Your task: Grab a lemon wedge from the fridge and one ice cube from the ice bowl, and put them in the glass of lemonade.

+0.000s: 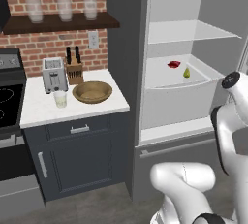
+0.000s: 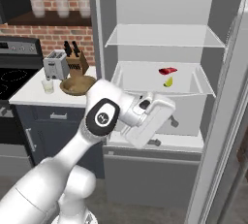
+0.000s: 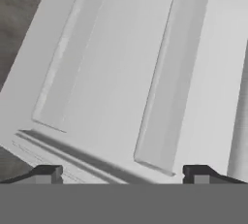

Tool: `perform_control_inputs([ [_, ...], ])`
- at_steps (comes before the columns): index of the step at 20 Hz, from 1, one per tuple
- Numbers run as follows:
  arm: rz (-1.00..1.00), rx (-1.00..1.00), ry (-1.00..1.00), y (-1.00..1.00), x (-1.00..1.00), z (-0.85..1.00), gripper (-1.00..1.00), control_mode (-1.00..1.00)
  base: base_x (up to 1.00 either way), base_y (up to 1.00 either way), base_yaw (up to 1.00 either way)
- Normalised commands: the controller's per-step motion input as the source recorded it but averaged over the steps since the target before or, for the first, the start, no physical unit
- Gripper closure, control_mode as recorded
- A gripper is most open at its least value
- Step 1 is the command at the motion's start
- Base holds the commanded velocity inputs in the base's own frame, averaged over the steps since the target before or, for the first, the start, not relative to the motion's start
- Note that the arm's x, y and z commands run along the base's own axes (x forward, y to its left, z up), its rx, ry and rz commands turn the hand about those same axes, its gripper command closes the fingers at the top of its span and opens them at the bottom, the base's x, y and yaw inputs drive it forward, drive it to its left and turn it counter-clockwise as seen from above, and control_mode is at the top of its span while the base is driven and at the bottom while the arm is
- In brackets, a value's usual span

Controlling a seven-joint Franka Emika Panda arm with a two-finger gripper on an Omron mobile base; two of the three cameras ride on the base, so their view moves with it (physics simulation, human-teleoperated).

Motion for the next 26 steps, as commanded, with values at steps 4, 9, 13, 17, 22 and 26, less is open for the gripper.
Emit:
perform_control_inputs([
  [4, 0.00, 0.17, -0.23, 1.00, -0.17, 0.19, -1.00, -1.00, 0.00, 0.00, 0.00],
  [9, -0.01, 0.27, -0.30, 1.00, -0.15, 0.02, -1.00, -1.00, 0.00, 0.00, 0.00],
  [13, 0.00, 0.32, -0.28, 1.00, -0.04, -0.02, -1.00, -1.00, 0.00, 0.00, 0.00],
  [17, 0.00, 0.34, -0.27, 1.00, -0.02, -0.18, -1.00, -1.00, 0.00, 0.00, 0.00],
  [22, 0.00, 0.37, -0.33, 1.00, -0.01, -0.44, -1.00, -1.00, 0.00, 0.00, 0.00],
  [26, -0.02, 0.40, -0.29, 1.00, 0.00, -0.22, -1.00, -1.00, 0.00, 0.00, 0.00],
])
